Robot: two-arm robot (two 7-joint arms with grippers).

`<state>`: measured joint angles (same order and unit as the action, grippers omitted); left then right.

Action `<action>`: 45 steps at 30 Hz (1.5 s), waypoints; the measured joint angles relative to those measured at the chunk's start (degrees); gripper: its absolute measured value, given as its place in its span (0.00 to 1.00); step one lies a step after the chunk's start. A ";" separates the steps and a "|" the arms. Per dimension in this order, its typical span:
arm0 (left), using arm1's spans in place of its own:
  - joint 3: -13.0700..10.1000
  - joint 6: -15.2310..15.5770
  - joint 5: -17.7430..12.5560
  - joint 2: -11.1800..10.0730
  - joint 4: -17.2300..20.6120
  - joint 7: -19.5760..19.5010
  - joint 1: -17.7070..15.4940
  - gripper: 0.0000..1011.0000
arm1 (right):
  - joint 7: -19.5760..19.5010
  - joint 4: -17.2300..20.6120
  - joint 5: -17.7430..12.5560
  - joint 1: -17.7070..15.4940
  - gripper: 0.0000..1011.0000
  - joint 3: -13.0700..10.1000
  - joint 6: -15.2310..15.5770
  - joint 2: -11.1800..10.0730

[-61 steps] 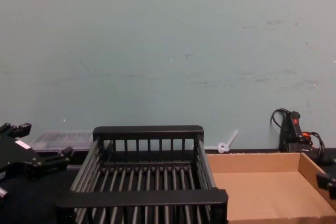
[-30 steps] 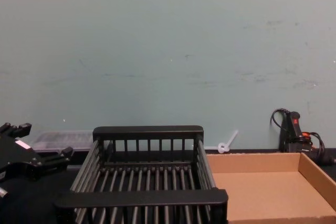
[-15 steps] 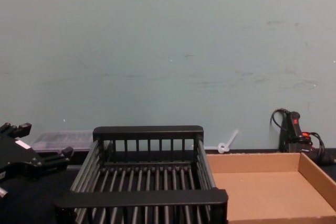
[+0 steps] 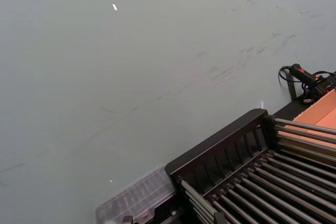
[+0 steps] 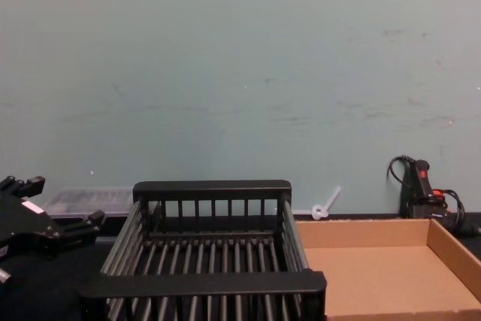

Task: Pick up the white tape and place it into the black box , Pick up the silver tape and place it into the brown box.

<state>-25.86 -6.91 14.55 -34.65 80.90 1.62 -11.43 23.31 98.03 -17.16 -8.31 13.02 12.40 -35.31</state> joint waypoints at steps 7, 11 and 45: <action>0.00 0.00 0.00 0.00 0.00 0.00 0.00 0.99 | 0.30 -0.25 -0.71 0.20 0.99 0.28 1.08 -0.10; 0.00 0.00 0.00 0.00 0.00 0.00 0.00 0.99 | 0.42 -0.47 -0.94 0.44 0.99 0.54 1.46 -0.15; 0.00 0.00 0.00 0.00 0.00 0.00 0.00 0.99 | 0.37 -3.62 -0.81 3.59 0.99 2.61 2.00 0.38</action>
<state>-25.86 -6.91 14.55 -34.65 80.90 1.62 -11.43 23.68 94.40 -17.97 -4.71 15.63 14.40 -34.93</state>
